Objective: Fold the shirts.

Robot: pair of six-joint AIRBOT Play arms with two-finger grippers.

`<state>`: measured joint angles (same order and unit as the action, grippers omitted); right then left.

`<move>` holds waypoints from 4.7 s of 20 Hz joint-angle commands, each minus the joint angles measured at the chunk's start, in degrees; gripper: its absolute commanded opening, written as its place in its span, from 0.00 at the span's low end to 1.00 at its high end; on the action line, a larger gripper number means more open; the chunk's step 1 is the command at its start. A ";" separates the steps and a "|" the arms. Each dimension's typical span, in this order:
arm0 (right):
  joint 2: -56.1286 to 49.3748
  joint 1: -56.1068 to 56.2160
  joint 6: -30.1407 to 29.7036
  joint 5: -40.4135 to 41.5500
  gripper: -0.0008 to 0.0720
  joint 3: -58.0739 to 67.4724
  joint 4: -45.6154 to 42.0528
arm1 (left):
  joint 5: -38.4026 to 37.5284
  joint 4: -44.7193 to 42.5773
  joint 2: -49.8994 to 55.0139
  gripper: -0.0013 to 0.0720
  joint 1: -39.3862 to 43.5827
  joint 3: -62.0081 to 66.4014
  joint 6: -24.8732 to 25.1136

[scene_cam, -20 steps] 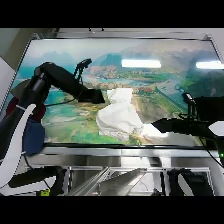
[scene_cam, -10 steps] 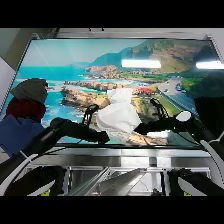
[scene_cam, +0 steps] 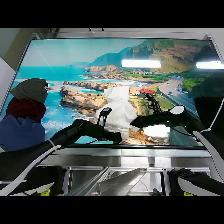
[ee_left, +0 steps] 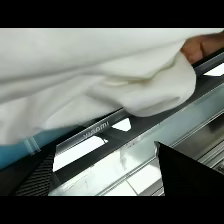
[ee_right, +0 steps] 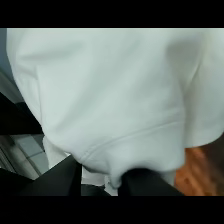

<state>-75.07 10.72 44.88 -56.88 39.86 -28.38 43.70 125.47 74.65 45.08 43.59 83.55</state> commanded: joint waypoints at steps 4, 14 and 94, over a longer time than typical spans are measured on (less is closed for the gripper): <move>-0.31 0.07 -1.40 0.96 0.05 1.01 0.55 | -2.10 0.07 10.47 0.97 -2.16 9.33 -0.07; 0.50 -0.74 -1.64 0.68 0.04 1.05 -0.72 | 10.84 -5.14 14.34 0.04 -3.96 16.11 1.68; 45.22 -23.96 1.57 1.29 0.04 60.70 -22.69 | 18.73 -2.01 -32.41 0.04 -29.29 69.57 15.21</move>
<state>-32.53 -13.21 43.86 -58.74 94.59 -43.66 68.71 124.29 49.76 15.29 116.44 99.48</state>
